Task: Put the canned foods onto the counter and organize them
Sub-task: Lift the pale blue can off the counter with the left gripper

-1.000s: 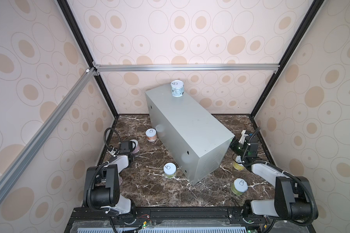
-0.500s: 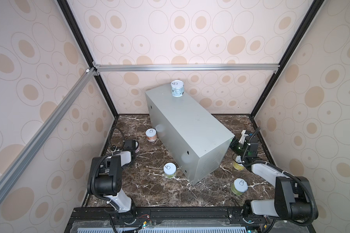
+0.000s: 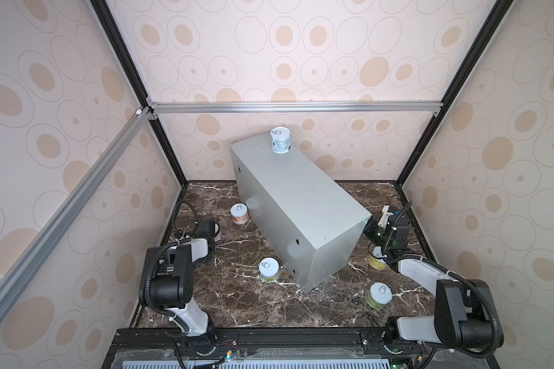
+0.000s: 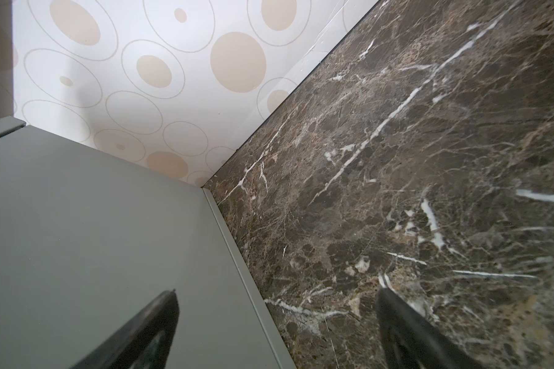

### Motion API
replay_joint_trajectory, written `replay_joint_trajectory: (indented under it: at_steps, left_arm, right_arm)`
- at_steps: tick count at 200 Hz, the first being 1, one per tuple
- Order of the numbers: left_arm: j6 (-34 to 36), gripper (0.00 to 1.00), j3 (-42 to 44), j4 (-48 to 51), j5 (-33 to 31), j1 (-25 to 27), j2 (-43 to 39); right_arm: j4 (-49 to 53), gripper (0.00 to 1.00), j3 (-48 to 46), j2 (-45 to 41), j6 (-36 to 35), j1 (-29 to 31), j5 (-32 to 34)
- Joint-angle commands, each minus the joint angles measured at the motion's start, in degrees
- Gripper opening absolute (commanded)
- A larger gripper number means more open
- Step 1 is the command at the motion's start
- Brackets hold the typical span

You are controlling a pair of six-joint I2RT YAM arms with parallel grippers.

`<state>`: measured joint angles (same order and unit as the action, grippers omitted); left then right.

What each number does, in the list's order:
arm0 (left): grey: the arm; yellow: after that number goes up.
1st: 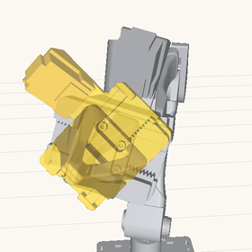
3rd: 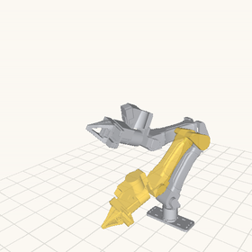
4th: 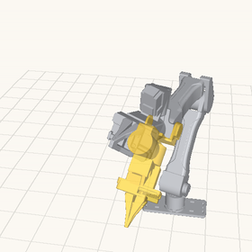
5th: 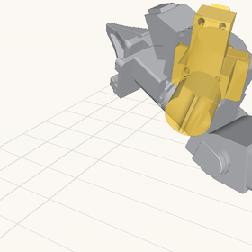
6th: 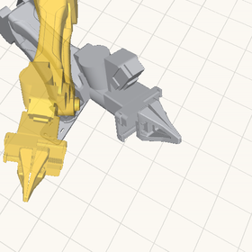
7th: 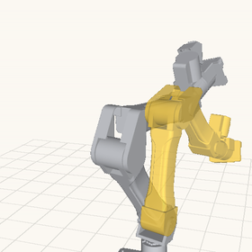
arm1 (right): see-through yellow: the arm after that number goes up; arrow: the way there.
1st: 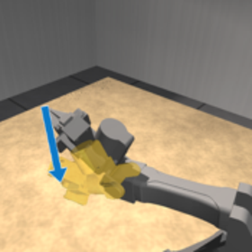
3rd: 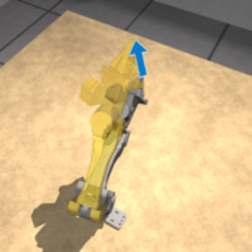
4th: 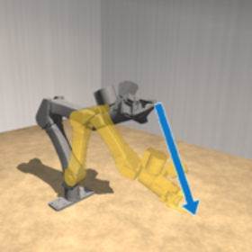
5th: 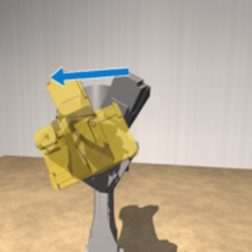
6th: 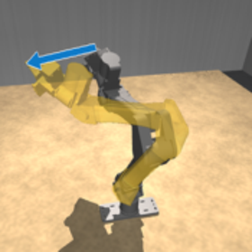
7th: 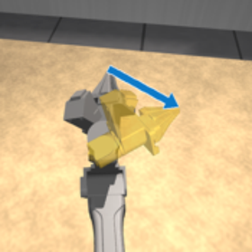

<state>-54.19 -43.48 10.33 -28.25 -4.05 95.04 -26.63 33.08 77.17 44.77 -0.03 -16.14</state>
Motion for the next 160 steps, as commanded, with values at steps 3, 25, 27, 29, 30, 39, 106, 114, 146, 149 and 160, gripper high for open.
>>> replay_joint_trajectory:
  at_steps: [3, 25, 27, 29, 30, 39, 106, 114, 146, 149, 160]
  left_arm:
    - [-1.0, 0.79, 0.5, 1.2, -0.9, 0.5, -0.8]
    - [0.3, 0.76, 0.5, 1.6, -1.2, 1.0, -1.5]
    - [0.5, 0.76, 0.4, 1.7, -1.3, 1.0, -1.6]
    - [0.7, 0.76, 0.3, 1.8, -1.3, 1.0, -1.6]
    - [0.7, 0.76, 0.2, 2.0, -1.3, 1.1, -1.7]
    - [1.4, 0.73, -0.1, 2.8, -1.8, 1.4, -2.1]
    - [5.2, 0.68, -2.1, 8.2, -1.5, 2.7, -11.6]
    - [5.7, 0.68, -3.0, 9.6, -1.5, 2.9, -12.9]
    - [8.8, 0.68, -6.8, 14.6, 0.9, 3.3, -17.5]
    - [9.3, 0.68, -7.3, 15.0, 1.2, 3.4, -17.9]
    - [11.2, 0.68, -8.4, 15.9, 2.9, 3.4, -19.2]
  right_arm:
    - [-1.8, 0.99, -0.6, 0.7, 0.7, -0.1, -0.6]
    - [-1.8, 0.99, -0.5, 0.8, 0.9, -0.1, -0.7]
    - [-1.9, 0.99, -0.5, 0.8, 0.9, -0.1, -0.8]
    - [-1.9, 0.99, -0.4, 0.8, 0.9, -0.2, -0.8]
    - [-1.9, 0.99, -0.4, 0.8, 0.9, -0.2, -0.8]
    - [-1.9, 0.98, -0.5, 0.9, 1.0, -0.1, -0.9]
    - [-1.8, 0.98, -0.1, 0.7, 1.3, -0.1, -2.8]
    - [-1.8, 0.99, 0.0, 0.8, 1.4, -0.1, -3.2]
    - [-1.8, 0.99, 0.7, 1.1, 2.4, -0.1, -6.4]
    - [-1.8, 0.98, 0.7, 1.1, 2.4, -0.1, -6.6]
    - [-1.7, 0.99, 0.8, 0.8, 2.5, -0.1, -7.5]
